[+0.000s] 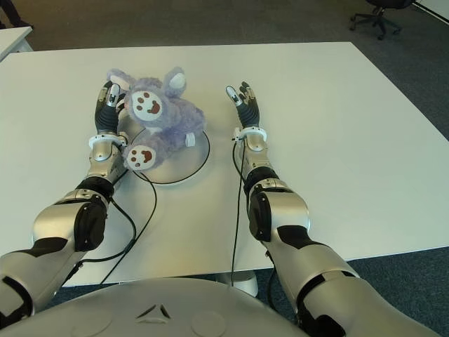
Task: Put the doll into the plate.
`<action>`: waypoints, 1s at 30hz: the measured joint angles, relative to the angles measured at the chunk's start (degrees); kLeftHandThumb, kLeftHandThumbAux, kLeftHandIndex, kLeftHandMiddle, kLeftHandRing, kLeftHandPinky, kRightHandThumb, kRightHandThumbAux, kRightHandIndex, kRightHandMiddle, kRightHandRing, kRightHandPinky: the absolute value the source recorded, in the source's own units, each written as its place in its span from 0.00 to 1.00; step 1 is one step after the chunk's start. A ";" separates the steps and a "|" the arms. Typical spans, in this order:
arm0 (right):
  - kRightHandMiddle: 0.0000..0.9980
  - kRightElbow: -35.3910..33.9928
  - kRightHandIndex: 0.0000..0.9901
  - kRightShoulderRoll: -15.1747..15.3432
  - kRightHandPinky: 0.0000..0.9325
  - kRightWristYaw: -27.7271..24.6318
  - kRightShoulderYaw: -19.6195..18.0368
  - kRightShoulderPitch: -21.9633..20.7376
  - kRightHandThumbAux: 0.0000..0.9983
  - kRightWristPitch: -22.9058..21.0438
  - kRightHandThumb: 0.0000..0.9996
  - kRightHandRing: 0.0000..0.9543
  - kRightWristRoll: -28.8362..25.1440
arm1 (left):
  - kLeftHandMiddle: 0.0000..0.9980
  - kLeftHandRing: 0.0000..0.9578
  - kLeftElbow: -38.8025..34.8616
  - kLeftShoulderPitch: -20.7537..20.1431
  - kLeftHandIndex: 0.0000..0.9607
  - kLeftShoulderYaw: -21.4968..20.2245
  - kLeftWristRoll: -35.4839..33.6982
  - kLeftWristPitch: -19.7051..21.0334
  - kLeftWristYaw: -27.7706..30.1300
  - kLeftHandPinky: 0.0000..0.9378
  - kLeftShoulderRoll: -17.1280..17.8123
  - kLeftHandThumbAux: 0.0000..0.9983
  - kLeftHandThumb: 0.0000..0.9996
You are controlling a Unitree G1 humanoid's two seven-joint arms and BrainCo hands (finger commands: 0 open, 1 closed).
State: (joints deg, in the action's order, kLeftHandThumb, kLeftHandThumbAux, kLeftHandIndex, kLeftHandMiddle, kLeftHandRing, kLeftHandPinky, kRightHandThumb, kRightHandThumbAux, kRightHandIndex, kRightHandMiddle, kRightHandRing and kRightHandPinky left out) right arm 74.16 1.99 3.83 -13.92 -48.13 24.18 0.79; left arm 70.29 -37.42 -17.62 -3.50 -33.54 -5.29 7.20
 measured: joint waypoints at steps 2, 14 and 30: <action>0.02 0.00 0.00 0.00 0.00 0.02 0.02 0.14 0.48 -0.11 0.00 0.01 0.02 | 0.12 0.15 0.00 0.00 0.00 -0.13 -0.06 0.00 0.07 0.17 -0.01 0.34 0.00; 0.02 -0.01 0.01 0.09 0.00 0.05 0.24 0.40 0.49 -0.38 0.00 0.01 0.28 | 0.13 0.15 0.00 -0.02 0.00 -0.28 -0.15 0.10 0.13 0.15 -0.05 0.34 0.00; 0.04 -0.11 0.01 0.17 0.03 -0.68 0.07 0.51 0.57 -0.38 0.00 0.03 0.51 | 0.13 0.15 0.01 -0.01 0.00 -0.09 -0.09 0.21 -0.10 0.17 -0.04 0.37 0.00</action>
State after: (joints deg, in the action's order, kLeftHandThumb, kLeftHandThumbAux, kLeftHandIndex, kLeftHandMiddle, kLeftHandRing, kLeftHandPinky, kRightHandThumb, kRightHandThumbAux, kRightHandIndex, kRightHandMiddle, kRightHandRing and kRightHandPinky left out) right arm 74.05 2.16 3.15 -13.85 -47.61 23.80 1.30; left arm 70.29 -37.43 -17.71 -3.58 -33.33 -5.39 7.16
